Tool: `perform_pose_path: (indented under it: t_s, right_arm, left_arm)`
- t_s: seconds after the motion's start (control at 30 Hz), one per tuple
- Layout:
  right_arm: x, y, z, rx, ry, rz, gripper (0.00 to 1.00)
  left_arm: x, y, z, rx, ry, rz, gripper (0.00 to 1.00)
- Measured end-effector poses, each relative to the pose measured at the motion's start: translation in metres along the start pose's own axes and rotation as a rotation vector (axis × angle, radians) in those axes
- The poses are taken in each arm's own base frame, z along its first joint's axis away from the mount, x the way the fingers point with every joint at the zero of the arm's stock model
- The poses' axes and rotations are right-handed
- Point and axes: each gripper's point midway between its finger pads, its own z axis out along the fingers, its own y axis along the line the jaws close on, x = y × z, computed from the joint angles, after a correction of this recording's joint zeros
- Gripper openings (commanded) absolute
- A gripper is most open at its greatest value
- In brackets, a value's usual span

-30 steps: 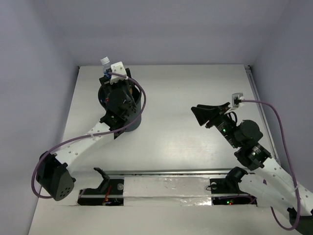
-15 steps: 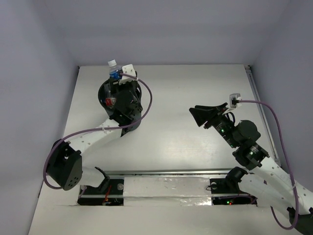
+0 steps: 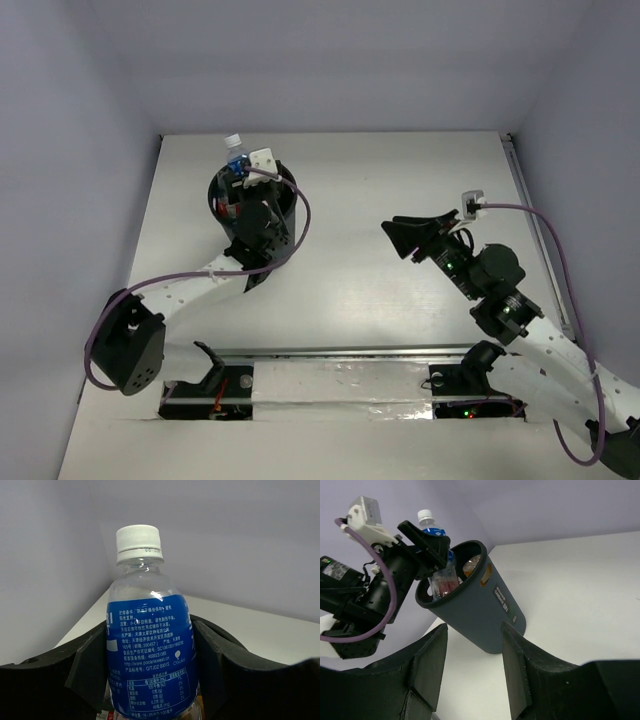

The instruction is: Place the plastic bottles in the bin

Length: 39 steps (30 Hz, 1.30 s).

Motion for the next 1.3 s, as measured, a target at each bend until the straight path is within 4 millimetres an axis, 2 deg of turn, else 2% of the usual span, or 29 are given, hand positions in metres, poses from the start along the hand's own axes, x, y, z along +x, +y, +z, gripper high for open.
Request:
perform_pose_path:
  t_s: [0.1, 0.13, 0.2, 0.37, 0.47, 0.57, 0.6, 0.63, 0.8, 1.0, 1.17, 1.3]
  right_arm:
    - [0.003, -0.002, 0.002, 0.004, 0.009, 0.0, 0.52]
    - [0.005, -0.002, 0.003, 0.006, 0.013, 0.0, 0.52]
    - [0.006, -0.003, 0.004, 0.007, 0.018, 0.0, 0.52]
    - [0.01, -0.003, 0.007, 0.003, 0.031, -0.001, 0.52]
    - [0.015, -0.002, 0.01, -0.011, 0.05, -0.002, 0.48]
    - [0.02, 0.002, 0.013, -0.034, 0.075, -0.006, 0.37]
    - [0.021, 0.004, 0.015, -0.045, 0.082, -0.009, 0.28]
    - [0.021, 0.007, 0.017, -0.056, 0.091, -0.016, 0.27]
    - [0.028, 0.016, 0.032, -0.101, 0.144, -0.022, 0.28]
    - [0.045, 0.022, 0.039, -0.131, 0.207, -0.024, 0.3]
    - [0.042, 0.027, 0.044, -0.147, 0.207, -0.028, 0.3]
    - [0.04, 0.032, 0.047, -0.159, 0.208, -0.03, 0.3]
  left_arm:
    - [-0.003, -0.002, -0.009, 0.02, -0.001, -0.018, 0.62]
    - [-0.005, -0.002, -0.011, 0.023, 0.001, -0.022, 0.69]
    - [-0.007, -0.003, -0.015, 0.034, 0.006, -0.032, 0.75]
    - [-0.011, -0.001, -0.021, 0.051, 0.016, -0.054, 0.76]
    - [-0.012, -0.001, -0.022, 0.056, 0.021, -0.055, 0.76]
    - [-0.011, -0.003, -0.026, 0.076, 0.031, -0.052, 0.76]
    - [-0.011, -0.003, -0.027, 0.087, 0.035, -0.052, 0.76]
    - [-0.012, -0.003, -0.029, 0.097, 0.038, -0.058, 0.75]
    - [-0.024, 0.001, -0.038, 0.141, 0.043, -0.123, 0.73]
    - [-0.029, 0.002, -0.045, 0.178, 0.064, -0.165, 0.8]
    - [-0.03, 0.003, -0.05, 0.212, 0.095, -0.176, 0.81]
    - [-0.048, 0.006, -0.055, 0.253, 0.099, -0.246, 0.79]
